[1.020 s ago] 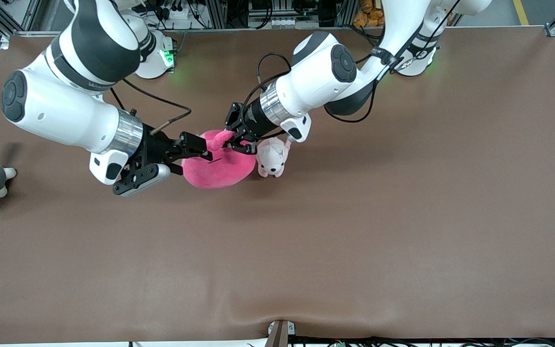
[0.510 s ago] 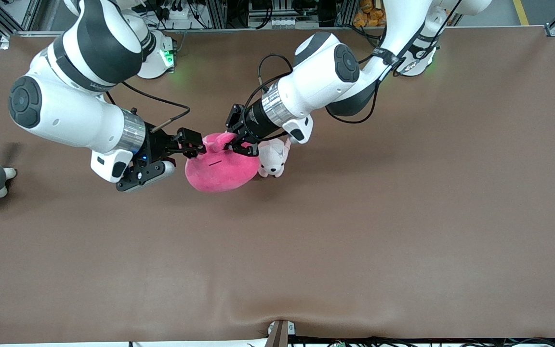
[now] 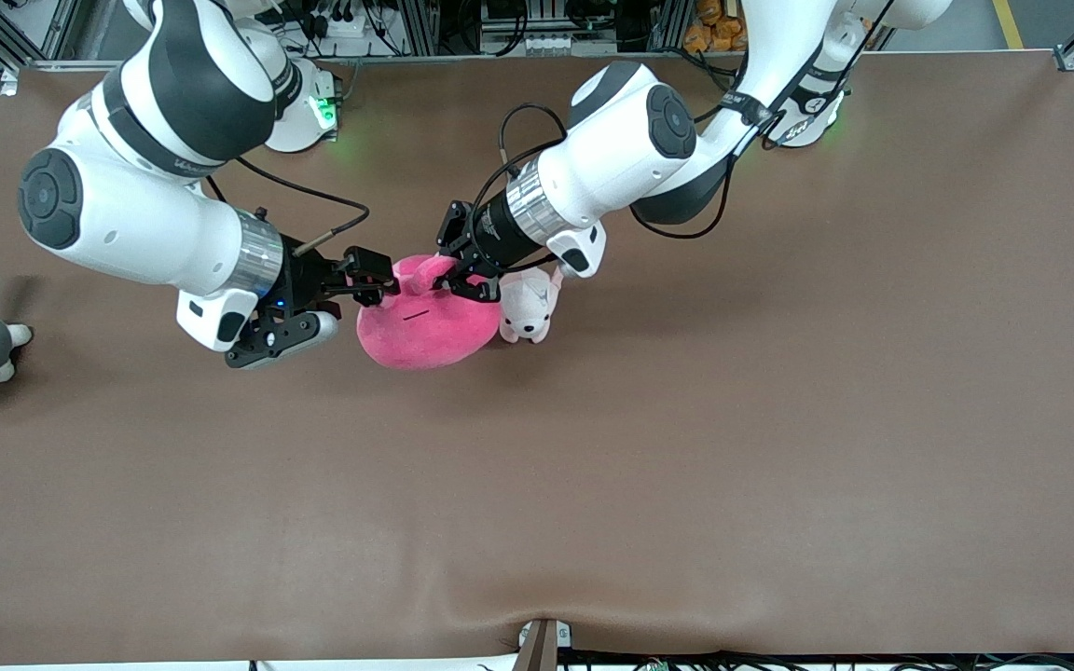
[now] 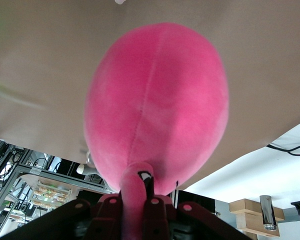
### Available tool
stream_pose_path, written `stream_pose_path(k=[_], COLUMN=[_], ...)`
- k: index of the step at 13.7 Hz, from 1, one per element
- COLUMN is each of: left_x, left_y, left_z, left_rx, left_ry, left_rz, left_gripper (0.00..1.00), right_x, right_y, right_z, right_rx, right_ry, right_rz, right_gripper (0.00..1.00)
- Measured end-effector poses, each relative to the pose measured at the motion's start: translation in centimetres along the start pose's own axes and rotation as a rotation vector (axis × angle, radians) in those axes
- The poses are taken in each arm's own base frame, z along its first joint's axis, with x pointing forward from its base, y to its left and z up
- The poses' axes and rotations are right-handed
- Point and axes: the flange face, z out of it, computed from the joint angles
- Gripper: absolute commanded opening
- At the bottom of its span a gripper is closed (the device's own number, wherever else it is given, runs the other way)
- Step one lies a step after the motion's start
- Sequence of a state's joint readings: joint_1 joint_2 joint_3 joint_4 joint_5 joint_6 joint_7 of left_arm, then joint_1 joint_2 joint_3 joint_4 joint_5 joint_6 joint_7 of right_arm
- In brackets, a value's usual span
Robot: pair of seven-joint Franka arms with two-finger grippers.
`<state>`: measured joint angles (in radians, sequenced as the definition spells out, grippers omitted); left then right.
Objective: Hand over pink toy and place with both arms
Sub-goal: 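Carry the plush toward the right gripper and grasp its snout with it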
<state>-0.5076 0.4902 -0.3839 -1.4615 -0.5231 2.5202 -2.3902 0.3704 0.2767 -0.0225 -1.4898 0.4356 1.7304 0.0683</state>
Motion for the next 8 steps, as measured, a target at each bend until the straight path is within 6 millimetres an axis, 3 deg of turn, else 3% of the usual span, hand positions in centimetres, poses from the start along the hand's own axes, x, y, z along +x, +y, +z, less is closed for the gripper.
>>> stream_pose_path(k=[4, 5, 7, 8], left_x=[-0.02, -0.02, -0.02, -0.02], left_y=[0.08, 0.08, 0.09, 0.09], left_z=[-0.06, -0.07, -0.07, -0.07], left_rx=[-0.001, -0.002, -0.002, -0.002], left_ry=[-0.001, -0.001, -0.001, -0.001], left_rz=[0.000, 0.000, 0.000, 0.000], left_gripper=[0.00, 0.00, 0.00, 0.00], right_x=[-0.13, -0.13, -0.12, -0.13], right_y=[-0.66, -0.66, -0.67, -0.67], right_z=[0.17, 0.16, 0.13, 0.13], right_rx=[0.000, 0.000, 0.000, 0.000], right_ry=[-0.003, -0.003, -0.002, -0.003], right_rz=[0.013, 0.013, 0.013, 0.014], right_gripper=[1.00, 0.96, 0.29, 0.10])
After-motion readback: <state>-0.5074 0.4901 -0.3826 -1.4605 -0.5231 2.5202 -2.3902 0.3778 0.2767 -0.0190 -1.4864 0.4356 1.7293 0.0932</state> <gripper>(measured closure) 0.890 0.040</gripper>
